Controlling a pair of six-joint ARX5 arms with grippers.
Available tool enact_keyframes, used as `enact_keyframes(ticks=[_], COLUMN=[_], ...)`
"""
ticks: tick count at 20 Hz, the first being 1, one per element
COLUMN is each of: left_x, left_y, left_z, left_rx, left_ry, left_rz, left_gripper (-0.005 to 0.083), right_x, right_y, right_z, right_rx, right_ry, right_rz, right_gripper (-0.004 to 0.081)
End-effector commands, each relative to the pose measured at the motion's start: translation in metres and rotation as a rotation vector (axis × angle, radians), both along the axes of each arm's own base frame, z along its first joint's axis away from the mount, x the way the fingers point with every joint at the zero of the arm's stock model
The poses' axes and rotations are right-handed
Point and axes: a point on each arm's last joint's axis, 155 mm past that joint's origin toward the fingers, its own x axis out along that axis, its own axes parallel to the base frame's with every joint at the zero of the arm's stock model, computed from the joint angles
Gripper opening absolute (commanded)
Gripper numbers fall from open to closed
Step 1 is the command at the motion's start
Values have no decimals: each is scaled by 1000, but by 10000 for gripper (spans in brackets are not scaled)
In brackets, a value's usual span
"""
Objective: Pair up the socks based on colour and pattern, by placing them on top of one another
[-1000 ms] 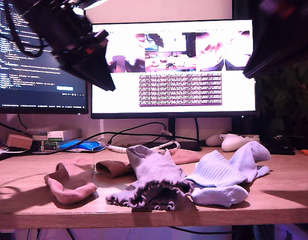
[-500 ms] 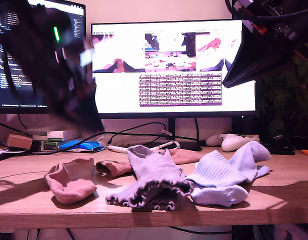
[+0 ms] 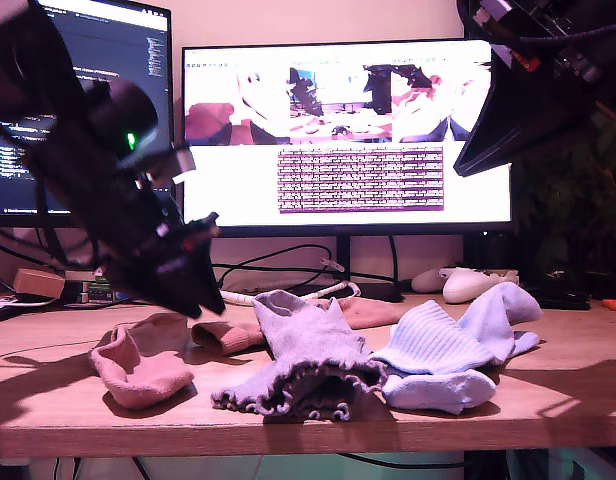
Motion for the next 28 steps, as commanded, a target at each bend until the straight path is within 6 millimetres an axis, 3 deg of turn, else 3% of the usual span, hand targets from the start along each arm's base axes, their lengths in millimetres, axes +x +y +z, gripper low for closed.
enact_keyframes(ticks=[1, 4, 5, 8, 12, 17, 19, 28], left_x=[2, 1, 0, 3, 29, 77, 88, 70], left_y=[-1, -1, -1, -2, -3, 5, 6, 17], left_z=[-13, -26, -27, -26, -2, 47, 63, 93], left_rx=[-7, 1, 2, 2, -2, 36, 41, 166], left_ry=[28, 54, 57, 45, -36, -205, -238, -143], left_rz=[18, 23, 23, 17, 43, 141, 161, 100], left_gripper=[309, 287, 240, -24, -19, -19, -19, -19], right_x=[-2, -2, -2, -2, -2, -3, -5, -6], right_y=[-1, -1, -1, -1, -1, -1, -2, -3], right_z=[-6, -6, -6, -6, -6, -8, -10, -12], right_rx=[-1, -1, -1, -1, 0, -3, -9, -15], right_ry=[7, 8, 8, 8, 11, 19, 30, 33], right_rz=[4, 4, 4, 3, 2, 2, 2, 4], right_gripper=[-9, -9, -9, -9, -9, -9, -9, -9])
